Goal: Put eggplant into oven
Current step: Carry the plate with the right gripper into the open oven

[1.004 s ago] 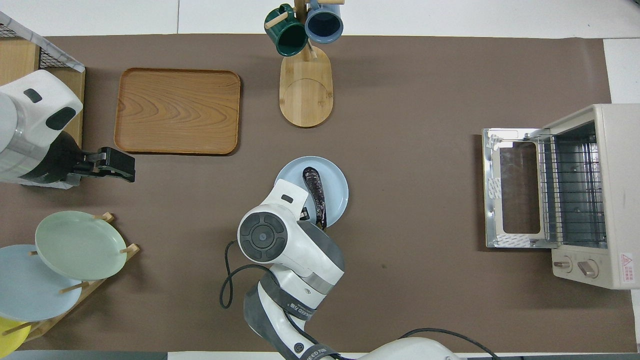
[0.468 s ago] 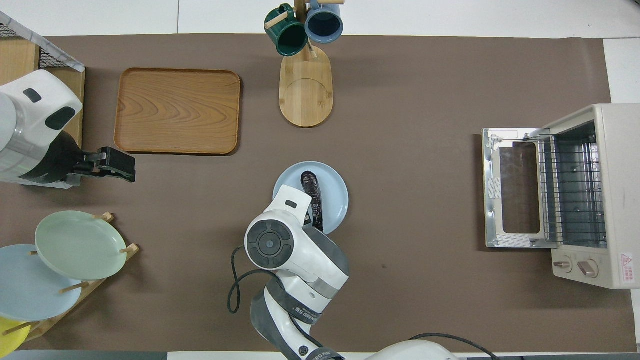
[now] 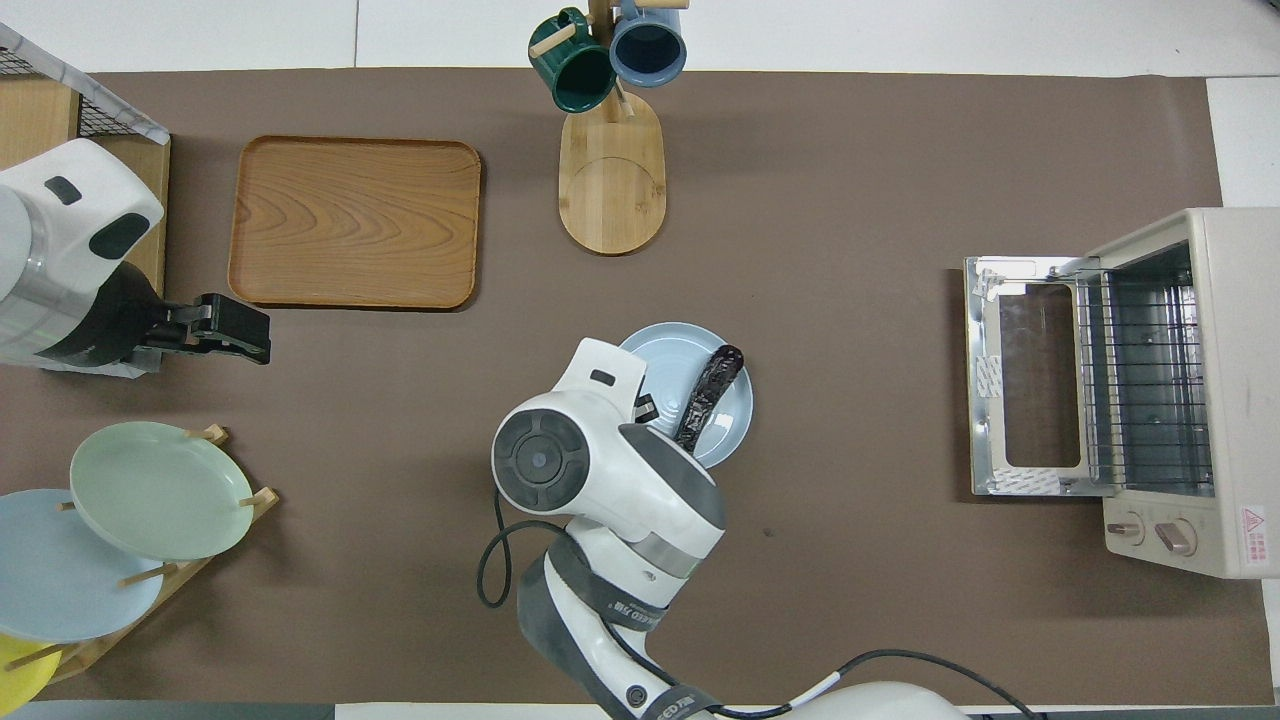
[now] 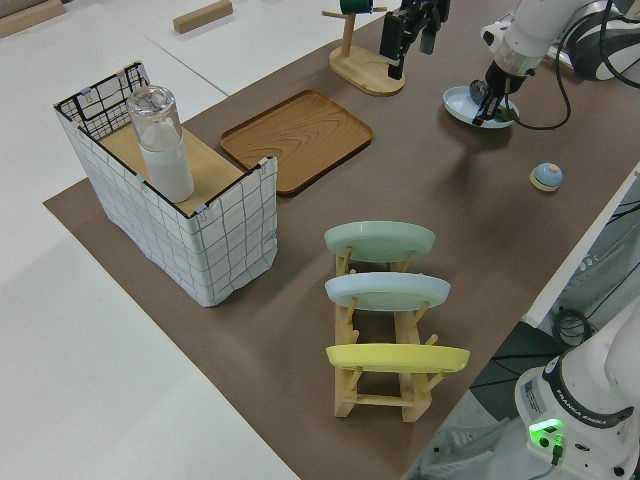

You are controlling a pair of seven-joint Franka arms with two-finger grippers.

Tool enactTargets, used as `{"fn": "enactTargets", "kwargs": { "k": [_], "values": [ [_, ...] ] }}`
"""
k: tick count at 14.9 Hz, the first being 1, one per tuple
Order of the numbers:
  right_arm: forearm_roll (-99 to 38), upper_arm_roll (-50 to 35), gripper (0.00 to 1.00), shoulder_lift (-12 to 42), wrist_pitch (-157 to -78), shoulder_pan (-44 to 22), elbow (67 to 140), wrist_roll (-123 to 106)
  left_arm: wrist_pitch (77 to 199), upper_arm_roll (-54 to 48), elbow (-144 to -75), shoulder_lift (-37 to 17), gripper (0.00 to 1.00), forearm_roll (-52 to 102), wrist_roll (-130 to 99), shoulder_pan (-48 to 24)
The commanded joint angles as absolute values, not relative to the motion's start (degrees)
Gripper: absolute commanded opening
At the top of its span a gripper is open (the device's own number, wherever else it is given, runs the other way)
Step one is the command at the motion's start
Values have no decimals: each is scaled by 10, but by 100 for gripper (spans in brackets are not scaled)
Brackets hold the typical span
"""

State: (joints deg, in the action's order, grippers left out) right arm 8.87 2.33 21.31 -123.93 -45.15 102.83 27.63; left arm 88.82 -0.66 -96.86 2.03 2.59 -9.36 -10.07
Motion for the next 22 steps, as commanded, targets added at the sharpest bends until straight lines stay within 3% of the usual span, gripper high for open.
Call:
{"fn": "enactTargets", "kwargs": {
  "k": [1,6,9,14,22],
  "values": [
    [100,19,0,158,-1185,-407,1055,248,875,-11,-956,18,100,33,-86,-91],
    [130,18,0,3,-1176,-306,1212,160,872,-22,-954,18,100,33,-85,-75],
    [149,19,0,-46,-1155,-246,1251,93,872,-25,-955,16,100,33,-86,-65],
    [158,18,0,-91,-1157,-102,1285,-85,877,-36,-963,20,100,33,-90,-53],
    [153,19,0,-100,-1247,-8,1348,-243,878,-32,-965,20,100,30,-91,-52]
  ]
}}
